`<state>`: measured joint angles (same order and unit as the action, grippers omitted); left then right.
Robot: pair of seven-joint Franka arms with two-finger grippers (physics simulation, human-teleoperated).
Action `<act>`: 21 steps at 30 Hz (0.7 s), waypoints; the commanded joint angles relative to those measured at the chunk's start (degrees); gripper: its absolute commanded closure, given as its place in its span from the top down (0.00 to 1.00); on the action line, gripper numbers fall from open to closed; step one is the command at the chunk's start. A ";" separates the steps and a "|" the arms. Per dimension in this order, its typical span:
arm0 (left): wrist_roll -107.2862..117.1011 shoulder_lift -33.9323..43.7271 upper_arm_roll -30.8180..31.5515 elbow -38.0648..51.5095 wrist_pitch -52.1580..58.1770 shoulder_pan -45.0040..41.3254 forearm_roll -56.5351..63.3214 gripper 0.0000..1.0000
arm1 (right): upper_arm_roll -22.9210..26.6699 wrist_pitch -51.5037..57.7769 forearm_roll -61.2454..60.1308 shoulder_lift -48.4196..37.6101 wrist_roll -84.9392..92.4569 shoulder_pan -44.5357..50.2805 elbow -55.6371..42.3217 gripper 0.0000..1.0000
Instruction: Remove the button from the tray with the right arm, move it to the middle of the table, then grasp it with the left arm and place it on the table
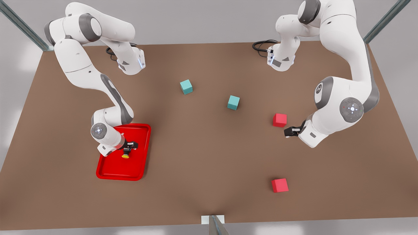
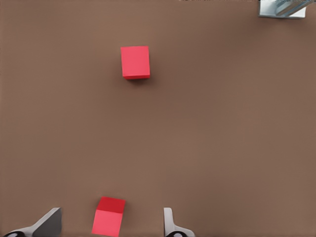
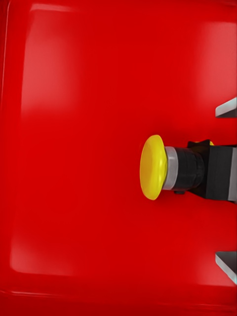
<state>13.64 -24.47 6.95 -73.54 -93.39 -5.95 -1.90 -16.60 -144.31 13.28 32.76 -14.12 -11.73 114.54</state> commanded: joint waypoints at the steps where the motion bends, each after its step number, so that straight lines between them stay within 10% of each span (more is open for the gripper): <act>1: 1.65 0.22 0.00 0.07 -0.03 0.06 -0.12 1.00 | -0.01 -0.97 0.34 0.20 -0.73 -0.14 -0.02 1.00; 10: 4.20 -0.05 0.00 -0.11 1.37 0.50 -0.56 1.00 | -0.01 -0.97 0.78 0.38 -0.73 -0.40 -0.02 0.90; 21: 4.20 0.04 -0.09 0.07 1.55 0.41 0.06 1.00 | -0.01 -0.97 0.87 0.73 -1.52 -0.40 -0.02 0.53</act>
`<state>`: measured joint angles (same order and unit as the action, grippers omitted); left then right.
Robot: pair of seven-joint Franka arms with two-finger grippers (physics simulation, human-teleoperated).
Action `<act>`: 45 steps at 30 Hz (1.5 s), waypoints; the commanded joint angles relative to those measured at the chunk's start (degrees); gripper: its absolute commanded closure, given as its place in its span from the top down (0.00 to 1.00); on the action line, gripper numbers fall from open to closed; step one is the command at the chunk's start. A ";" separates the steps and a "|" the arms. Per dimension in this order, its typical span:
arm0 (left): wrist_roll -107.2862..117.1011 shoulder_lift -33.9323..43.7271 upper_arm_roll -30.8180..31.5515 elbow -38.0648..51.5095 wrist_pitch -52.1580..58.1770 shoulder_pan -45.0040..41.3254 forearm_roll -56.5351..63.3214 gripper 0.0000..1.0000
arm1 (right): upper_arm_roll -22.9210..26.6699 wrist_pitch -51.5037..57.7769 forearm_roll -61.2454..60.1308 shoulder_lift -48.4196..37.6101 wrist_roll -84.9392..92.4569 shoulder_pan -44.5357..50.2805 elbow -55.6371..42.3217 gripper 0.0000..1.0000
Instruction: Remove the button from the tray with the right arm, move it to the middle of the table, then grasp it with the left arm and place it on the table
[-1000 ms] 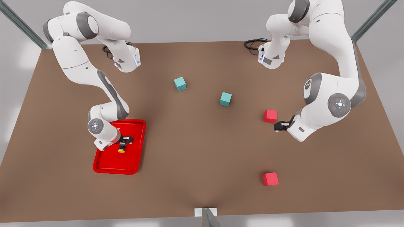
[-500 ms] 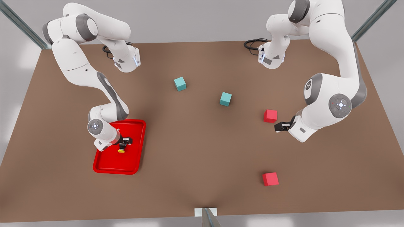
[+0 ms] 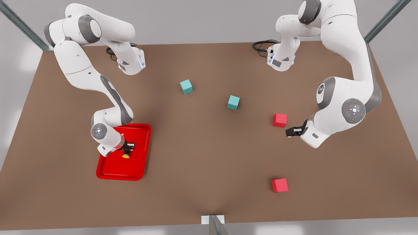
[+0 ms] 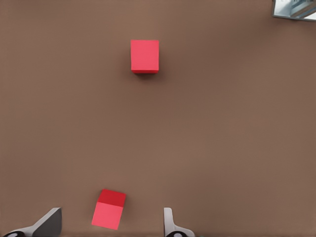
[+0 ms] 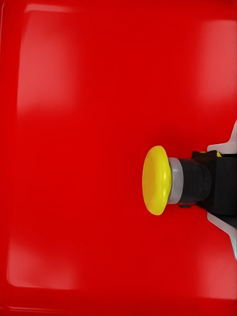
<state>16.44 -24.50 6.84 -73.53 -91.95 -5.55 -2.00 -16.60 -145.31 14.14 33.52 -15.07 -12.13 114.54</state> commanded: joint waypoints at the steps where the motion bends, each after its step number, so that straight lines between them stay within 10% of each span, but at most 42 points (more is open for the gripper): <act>1: 1.40 0.07 0.02 -0.04 0.10 -0.16 0.15 1.00 | -0.01 -0.06 0.01 -0.03 -0.57 0.00 -0.02 0.53; 18: 1.66 4.11 0.98 1.90 1.51 -0.95 -0.20 1.00 | -1.06 23.31 -3.59 -0.21 -7.86 8.09 -20.32 0.50; 26: 2.89 1.92 0.90 1.19 0.89 -0.87 0.24 1.00 | 28.46 36.68 -24.85 13.68 -15.95 43.77 -46.08 0.50; 30: 2.89 1.39 0.90 1.19 0.63 -0.96 0.24 1.00 | 30.23 41.16 -27.94 18.33 -24.91 51.24 -52.58 0.50; 45: -9.72 1.21 0.72 0.84 1.86 2.99 0.33 1.00 | 22.84 5.30 -35.14 37.41 -41.44 58.36 -72.09 0.50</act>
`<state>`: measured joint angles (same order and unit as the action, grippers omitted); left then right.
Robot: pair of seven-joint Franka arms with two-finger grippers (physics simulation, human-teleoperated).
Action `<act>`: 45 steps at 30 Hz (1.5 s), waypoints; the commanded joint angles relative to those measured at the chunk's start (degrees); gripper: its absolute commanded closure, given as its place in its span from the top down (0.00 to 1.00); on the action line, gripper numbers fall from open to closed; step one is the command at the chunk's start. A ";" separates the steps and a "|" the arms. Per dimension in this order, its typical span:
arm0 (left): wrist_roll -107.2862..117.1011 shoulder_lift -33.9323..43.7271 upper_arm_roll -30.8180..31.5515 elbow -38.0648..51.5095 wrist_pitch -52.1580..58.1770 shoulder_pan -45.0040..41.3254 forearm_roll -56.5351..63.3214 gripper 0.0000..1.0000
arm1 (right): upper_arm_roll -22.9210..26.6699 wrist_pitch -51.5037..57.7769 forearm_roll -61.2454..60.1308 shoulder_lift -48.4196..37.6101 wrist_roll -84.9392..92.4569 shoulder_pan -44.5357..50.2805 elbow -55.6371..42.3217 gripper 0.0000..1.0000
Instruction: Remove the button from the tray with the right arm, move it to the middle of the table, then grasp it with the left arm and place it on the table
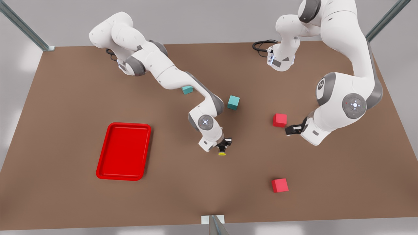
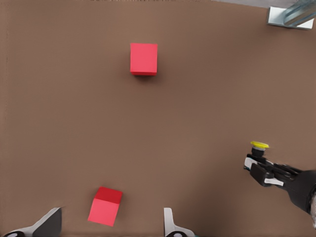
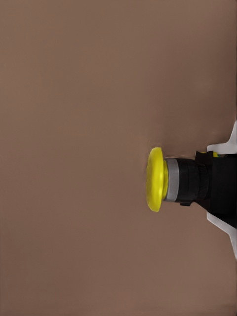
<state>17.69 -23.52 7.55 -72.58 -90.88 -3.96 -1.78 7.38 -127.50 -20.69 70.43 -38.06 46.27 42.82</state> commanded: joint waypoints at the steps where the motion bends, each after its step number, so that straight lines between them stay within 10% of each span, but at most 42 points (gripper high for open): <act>1: -16.91 0.06 -0.08 -0.02 1.06 2.03 -0.07 1.00 | -1.40 -14.62 -0.40 0.76 -19.77 0.05 -0.46 0.50; 7: 2.26 -0.82 0.45 0.15 0.27 -0.26 0.11 1.00 | -4.04 -17.96 -0.40 3.84 -19.51 0.84 -0.46 0.56; 11: 2.35 -1.00 0.45 0.33 0.18 -0.87 0.11 1.00 | -3.33 -17.61 -0.31 5.77 -19.51 1.81 -0.55 1.00; 16: 3.14 -1.09 0.54 0.95 -9.31 -8.34 -0.33 1.00 | -3.77 -3.64 -0.31 -6.35 -19.78 -1.44 0.59 1.00; 20: 10.34 -8.20 0.28 8.94 -12.74 -16.95 -0.24 1.00 | -19.24 5.41 9.70 -37.99 -1.07 -28.32 39.17 1.00; 24: 16.23 -15.76 -0.52 11.67 -20.56 -22.23 0.29 1.00 | -20.65 23.60 24.91 -56.81 25.93 -47.93 55.44 1.00; 45: 7.71 -19.02 0.80 -8.37 -30.85 -22.85 8.90 1.00 | -15.81 34.77 21.75 -56.01 35.95 -51.45 40.76 1.00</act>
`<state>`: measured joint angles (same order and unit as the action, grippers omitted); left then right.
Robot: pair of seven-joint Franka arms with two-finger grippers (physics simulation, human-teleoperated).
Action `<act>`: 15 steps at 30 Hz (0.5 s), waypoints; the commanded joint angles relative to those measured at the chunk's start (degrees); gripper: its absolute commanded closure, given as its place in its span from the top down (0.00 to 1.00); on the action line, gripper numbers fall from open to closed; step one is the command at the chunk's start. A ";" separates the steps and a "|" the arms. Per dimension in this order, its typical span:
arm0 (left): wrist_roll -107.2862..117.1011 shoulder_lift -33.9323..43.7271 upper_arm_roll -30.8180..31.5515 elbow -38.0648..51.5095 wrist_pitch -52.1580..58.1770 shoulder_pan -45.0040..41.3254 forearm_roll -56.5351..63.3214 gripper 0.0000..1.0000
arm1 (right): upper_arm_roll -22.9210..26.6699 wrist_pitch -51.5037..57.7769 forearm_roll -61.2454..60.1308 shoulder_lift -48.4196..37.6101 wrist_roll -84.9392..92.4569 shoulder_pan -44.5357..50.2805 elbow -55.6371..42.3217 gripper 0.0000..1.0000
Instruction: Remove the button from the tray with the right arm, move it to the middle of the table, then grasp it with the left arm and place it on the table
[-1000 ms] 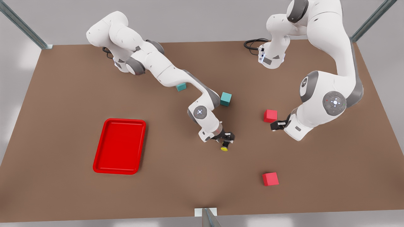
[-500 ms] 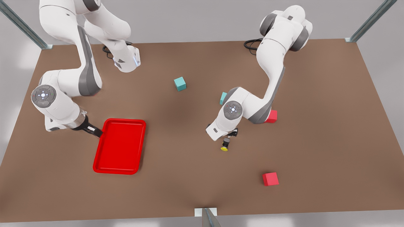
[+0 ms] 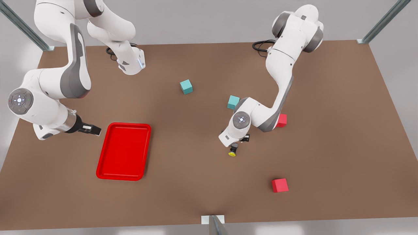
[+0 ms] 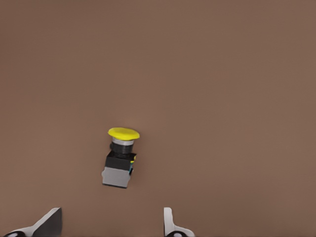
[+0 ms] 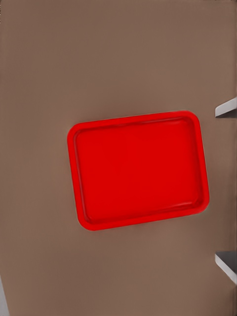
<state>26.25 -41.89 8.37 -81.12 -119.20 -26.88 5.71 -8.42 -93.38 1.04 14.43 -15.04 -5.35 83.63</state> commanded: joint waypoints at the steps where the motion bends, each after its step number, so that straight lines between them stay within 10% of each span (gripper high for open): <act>1: -0.85 -1.18 -0.02 0.17 -3.93 0.07 1.59 1.00 | -0.02 0.56 0.11 0.08 12.93 0.17 -0.05 1.00; 15: -6.92 -6.71 -0.28 0.88 -7.80 0.25 4.84 1.00 | 0.33 -1.63 0.19 1.57 12.93 -0.71 -0.05 1.00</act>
<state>22.88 -48.23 8.08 -80.32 -125.41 -26.65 10.19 -8.06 -94.61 1.28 15.83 -7.75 -6.05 83.56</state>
